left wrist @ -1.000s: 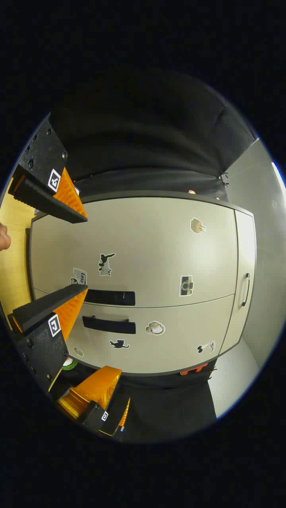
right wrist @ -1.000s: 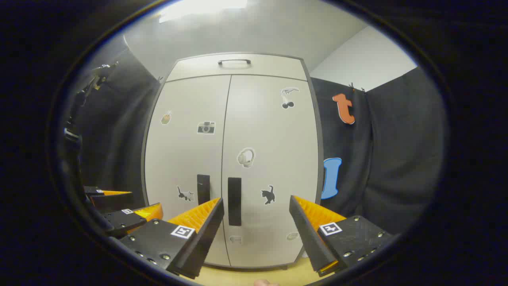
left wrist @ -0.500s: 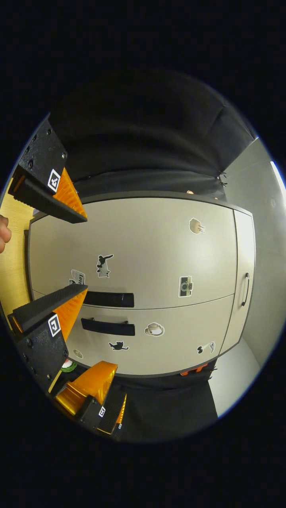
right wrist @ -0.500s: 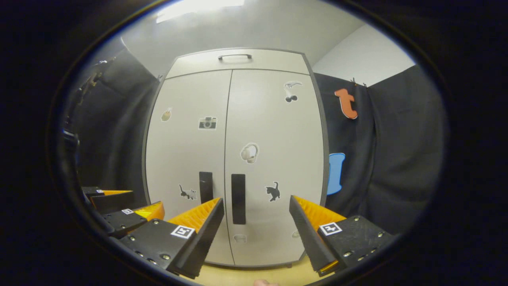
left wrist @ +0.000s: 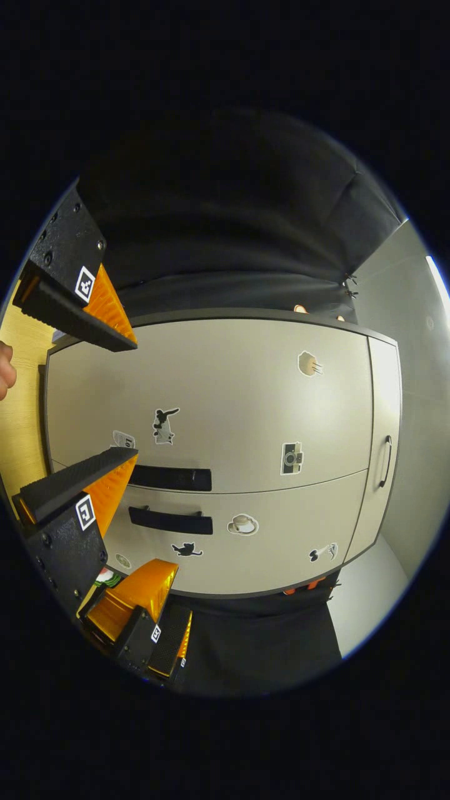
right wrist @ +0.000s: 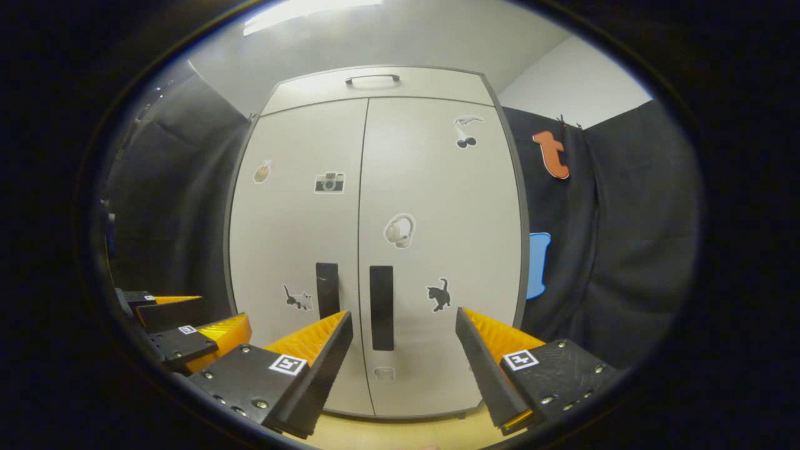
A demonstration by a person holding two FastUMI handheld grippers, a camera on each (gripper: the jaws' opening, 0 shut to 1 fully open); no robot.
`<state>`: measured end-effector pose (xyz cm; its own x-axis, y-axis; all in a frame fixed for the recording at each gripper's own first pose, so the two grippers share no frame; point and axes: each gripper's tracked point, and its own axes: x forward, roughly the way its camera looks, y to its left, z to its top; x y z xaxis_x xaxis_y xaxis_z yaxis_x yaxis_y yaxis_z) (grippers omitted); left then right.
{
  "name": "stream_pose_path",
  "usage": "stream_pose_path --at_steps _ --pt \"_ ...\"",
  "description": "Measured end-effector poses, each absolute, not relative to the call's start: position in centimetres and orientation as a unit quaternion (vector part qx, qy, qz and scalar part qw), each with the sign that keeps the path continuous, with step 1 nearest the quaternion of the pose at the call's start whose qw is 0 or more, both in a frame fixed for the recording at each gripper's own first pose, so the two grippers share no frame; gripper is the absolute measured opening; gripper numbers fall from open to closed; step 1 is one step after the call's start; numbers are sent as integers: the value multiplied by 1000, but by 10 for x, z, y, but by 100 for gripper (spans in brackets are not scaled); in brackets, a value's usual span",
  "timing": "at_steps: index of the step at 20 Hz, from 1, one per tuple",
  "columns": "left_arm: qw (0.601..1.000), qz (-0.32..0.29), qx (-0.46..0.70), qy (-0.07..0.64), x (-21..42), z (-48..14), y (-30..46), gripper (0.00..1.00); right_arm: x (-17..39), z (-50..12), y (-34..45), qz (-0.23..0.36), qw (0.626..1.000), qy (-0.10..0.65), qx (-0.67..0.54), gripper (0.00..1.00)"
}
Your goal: Open the right door of the double-door shoe cabinet with the right hand, and open the left door with the left hand.
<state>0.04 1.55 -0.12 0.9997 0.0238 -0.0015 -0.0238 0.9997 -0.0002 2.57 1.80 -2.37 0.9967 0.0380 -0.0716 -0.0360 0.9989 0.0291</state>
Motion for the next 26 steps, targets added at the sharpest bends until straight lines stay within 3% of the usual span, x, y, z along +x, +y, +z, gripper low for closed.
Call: stream_pose_path --at_steps 3,4,5,7,9,10,13,18,21,23,24,26 --pt "1000 17 1 6 2 -5 23 95 40 -30 27 28 998 48 24 98" --pt "1000 19 1 9 2 -7 25 95 46 -31 30 29 998 52 28 94" --pt "1000 21 1 10 3 -8 28 95 52 -33 32 30 997 56 32 98" --pt "1000 23 1 14 4 -12 33 96 66 -37 36 32 996 68 38 90" --pt "1000 21 2 16 9 -14 36 96 81 -43 41 34 995 81 43 90" --pt "1000 19 2 18 11 -16 37 96 88 -45 44 35 995 86 46 75" --pt "1000 17 0 19 17 -18 41 96 101 -53 50 33 993 101 55 76" --pt "999 17 -5 26 23 -23 50 96 119 -55 54 25 993 99 51 48" --pt "999 18 -13 32 24 -27 54 96 124 -57 58 25 994 97 38 45" --pt "999 21 -17 31 23 -29 58 96 125 -57 50 4 996 90 25 49" --pt "999 22 -18 32 23 -29 59 96 125 -55 52 -6 996 89 26 32" --pt "999 25 -22 36 22 -31 62 96 128 -57 51 -15 996 90 14 32"
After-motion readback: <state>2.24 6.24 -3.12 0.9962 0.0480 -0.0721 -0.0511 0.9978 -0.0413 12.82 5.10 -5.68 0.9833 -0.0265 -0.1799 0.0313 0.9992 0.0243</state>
